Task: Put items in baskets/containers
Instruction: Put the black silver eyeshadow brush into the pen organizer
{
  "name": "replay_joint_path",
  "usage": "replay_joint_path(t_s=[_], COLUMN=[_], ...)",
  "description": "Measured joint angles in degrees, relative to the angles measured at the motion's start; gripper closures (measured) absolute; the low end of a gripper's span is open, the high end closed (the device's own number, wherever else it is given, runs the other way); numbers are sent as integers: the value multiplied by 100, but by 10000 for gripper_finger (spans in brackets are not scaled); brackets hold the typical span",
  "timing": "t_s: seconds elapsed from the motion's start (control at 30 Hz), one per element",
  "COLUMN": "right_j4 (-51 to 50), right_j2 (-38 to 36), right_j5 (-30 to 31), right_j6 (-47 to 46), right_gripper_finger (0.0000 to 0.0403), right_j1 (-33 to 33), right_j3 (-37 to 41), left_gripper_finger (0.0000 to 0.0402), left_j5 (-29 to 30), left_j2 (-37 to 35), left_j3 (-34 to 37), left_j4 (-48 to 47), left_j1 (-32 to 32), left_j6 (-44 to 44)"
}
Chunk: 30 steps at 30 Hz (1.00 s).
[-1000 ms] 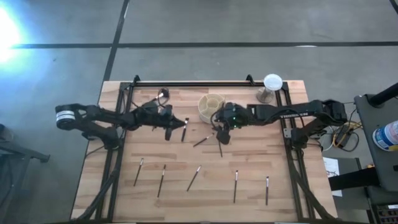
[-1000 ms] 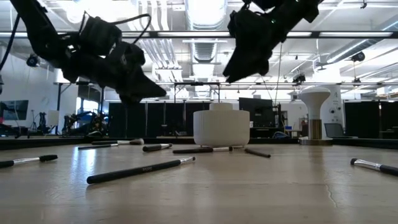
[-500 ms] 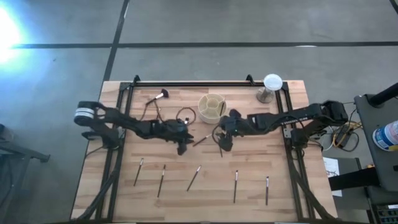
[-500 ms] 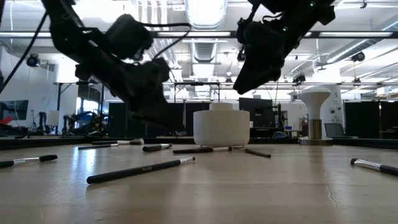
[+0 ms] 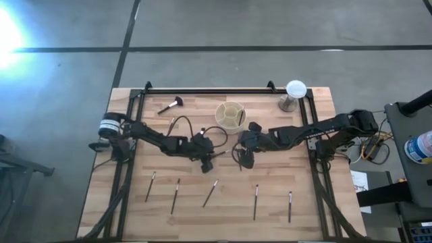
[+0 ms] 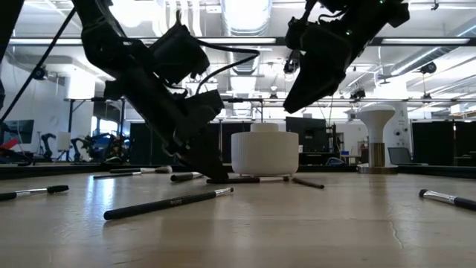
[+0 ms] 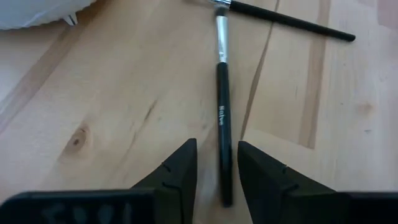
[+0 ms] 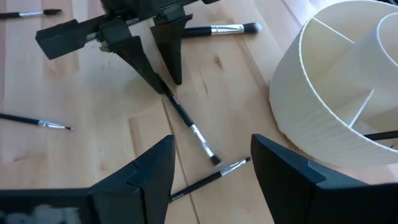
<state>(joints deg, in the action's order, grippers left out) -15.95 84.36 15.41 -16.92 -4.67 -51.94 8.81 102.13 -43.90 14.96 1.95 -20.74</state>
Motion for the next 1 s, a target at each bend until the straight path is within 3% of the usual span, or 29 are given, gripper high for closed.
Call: replay_joint_path(t_s=[0.2, 0.5, 0.67, 1.0], right_j4=[13, 34, 127, 2099], right_j2=[-2, -8, -39, -26], right_j5=[56, 89, 162, 130], right_j6=[1, -150, -291, -1100], right_gripper_finger=[197, 198, 213, 258], right_j1=[-8, -8, -8, -8], right_j3=[64, 209, 391, 1297], left_gripper_finger=[297, 388, 393, 400], left_j5=[21, 19, -18, -190], left_j2=[0, -15, -13, -612], left_j3=[-4, -26, -3, 763], left_j4=[-141, -967, -1204, -58], left_j1=[40, 74, 106, 106], left_j6=[-39, 158, 224, -182])
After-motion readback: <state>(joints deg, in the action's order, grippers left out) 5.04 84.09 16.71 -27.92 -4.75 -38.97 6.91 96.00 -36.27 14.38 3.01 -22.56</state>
